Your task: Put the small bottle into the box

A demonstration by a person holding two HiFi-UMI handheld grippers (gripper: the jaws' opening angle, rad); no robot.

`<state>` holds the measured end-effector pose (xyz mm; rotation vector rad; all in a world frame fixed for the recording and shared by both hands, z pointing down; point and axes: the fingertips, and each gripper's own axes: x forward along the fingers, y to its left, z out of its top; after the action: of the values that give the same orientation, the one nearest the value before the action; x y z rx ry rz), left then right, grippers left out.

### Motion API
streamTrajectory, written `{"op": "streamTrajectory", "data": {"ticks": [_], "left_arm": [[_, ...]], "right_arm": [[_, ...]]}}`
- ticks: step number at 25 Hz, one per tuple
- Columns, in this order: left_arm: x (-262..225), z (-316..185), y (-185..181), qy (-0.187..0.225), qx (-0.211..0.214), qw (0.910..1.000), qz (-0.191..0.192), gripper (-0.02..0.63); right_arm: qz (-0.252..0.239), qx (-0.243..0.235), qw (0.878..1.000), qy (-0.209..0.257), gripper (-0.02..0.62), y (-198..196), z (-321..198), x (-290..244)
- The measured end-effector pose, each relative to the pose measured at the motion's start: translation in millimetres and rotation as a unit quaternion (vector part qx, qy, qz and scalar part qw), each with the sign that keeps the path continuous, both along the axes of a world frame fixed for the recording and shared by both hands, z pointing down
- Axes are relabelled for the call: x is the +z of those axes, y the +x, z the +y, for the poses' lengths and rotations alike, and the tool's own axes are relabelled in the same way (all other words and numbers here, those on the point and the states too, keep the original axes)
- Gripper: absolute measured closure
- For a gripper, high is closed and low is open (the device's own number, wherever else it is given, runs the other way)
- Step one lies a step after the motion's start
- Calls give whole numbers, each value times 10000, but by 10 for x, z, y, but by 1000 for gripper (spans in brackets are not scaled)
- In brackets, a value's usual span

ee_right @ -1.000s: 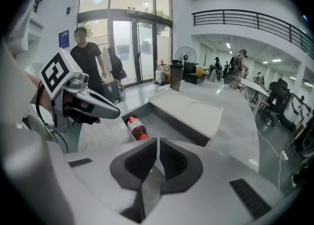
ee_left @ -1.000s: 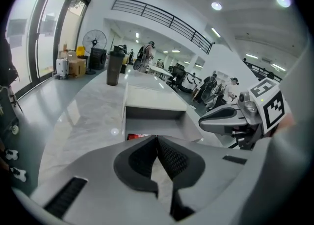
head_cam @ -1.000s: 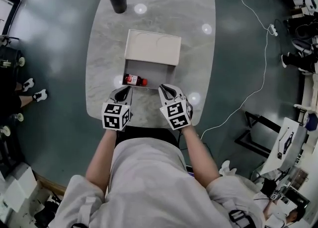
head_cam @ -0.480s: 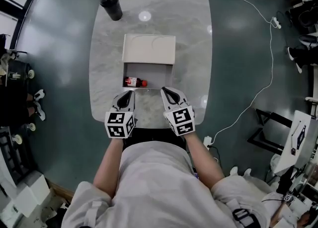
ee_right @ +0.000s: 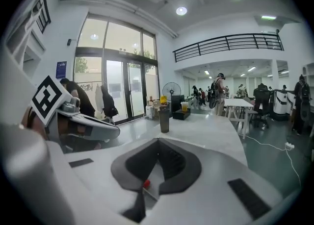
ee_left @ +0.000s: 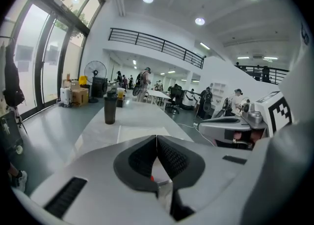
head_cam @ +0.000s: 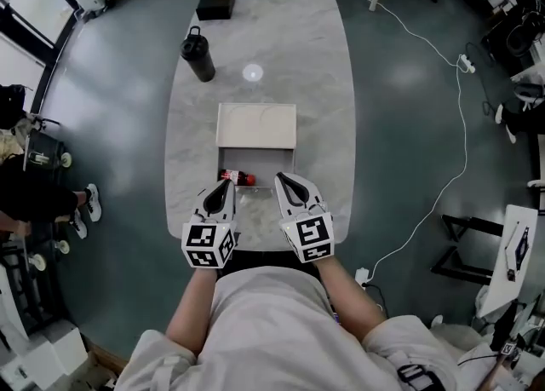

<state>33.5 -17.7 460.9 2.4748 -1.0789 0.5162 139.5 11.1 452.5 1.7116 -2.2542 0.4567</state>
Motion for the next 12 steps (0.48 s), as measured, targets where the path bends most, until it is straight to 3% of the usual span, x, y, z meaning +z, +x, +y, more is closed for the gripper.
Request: {"op": "streamTrajectory", "data": {"ticks": [12], "left_arm": [[-1026, -397, -69, 1084, -235, 9928, 458, 583]], "right_arm": [[102, 302, 9909, 1310, 571, 186, -275, -1207]]}}
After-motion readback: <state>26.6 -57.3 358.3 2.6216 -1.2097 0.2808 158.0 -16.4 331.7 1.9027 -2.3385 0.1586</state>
